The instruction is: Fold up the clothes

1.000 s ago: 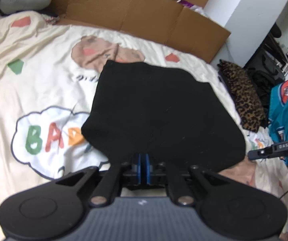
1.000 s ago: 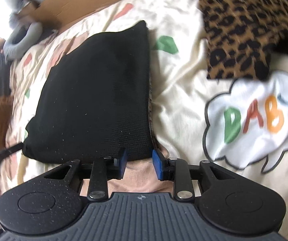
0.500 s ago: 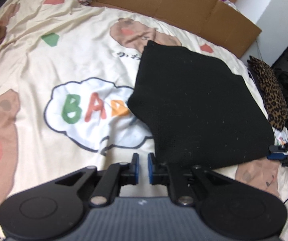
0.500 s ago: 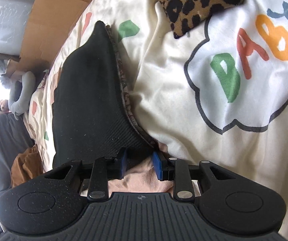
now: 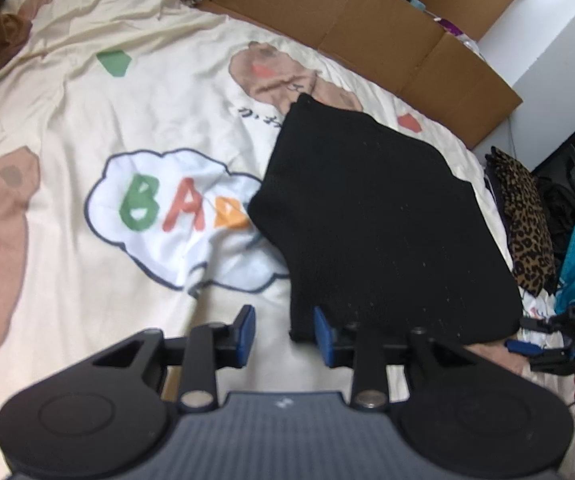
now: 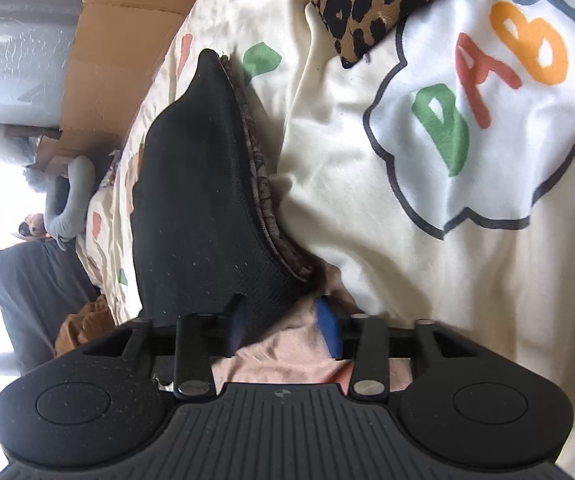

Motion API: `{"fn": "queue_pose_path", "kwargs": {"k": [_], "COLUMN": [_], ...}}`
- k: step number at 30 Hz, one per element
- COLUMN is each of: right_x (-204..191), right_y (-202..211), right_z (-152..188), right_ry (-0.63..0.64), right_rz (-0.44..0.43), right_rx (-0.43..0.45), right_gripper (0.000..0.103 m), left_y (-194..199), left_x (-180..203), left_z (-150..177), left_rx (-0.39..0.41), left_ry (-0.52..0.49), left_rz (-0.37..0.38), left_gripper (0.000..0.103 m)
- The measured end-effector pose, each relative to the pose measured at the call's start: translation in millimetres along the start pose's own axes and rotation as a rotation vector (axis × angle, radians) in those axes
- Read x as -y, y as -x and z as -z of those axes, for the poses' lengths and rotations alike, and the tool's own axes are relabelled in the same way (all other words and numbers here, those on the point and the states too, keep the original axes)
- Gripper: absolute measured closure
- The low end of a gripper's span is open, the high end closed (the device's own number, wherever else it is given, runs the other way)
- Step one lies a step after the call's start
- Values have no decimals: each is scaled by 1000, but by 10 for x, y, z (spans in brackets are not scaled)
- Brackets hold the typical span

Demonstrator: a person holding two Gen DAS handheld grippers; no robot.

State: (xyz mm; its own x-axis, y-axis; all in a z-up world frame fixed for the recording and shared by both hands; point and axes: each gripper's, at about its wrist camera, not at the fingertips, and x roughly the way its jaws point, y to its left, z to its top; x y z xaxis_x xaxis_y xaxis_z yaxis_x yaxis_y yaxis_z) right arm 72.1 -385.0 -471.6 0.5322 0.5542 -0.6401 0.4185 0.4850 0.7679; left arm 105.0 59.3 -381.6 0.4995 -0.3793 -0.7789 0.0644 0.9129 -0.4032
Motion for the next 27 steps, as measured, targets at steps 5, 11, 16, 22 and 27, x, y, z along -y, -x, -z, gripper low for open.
{"fn": "queue_pose_path", "kwargs": {"k": [5,11,16,22,27], "right_x": [66,97,42,71,56], "right_y": [-83,-92,37,-76,-194], "right_z": [-23,-64,-45,-10,-2], "right_ry": [-28,-72,-26,-33,-24], "right_rz": [-11,-52,-82,-96,-89], "right_rx": [16,52,67,23,4], "right_gripper": [56,78,88,84,83], "left_y": [-71,-179,-211,-230,-255], "left_x": [-1,-60,-109,-191,-182], "left_z": [44,53,64,107,120], "left_rx": [-18,-21,-5,6,-3], "left_ry": [26,69,108,160,163], "left_rz": [19,51,91,128,152], "left_gripper": [65,64,63,63,63]}}
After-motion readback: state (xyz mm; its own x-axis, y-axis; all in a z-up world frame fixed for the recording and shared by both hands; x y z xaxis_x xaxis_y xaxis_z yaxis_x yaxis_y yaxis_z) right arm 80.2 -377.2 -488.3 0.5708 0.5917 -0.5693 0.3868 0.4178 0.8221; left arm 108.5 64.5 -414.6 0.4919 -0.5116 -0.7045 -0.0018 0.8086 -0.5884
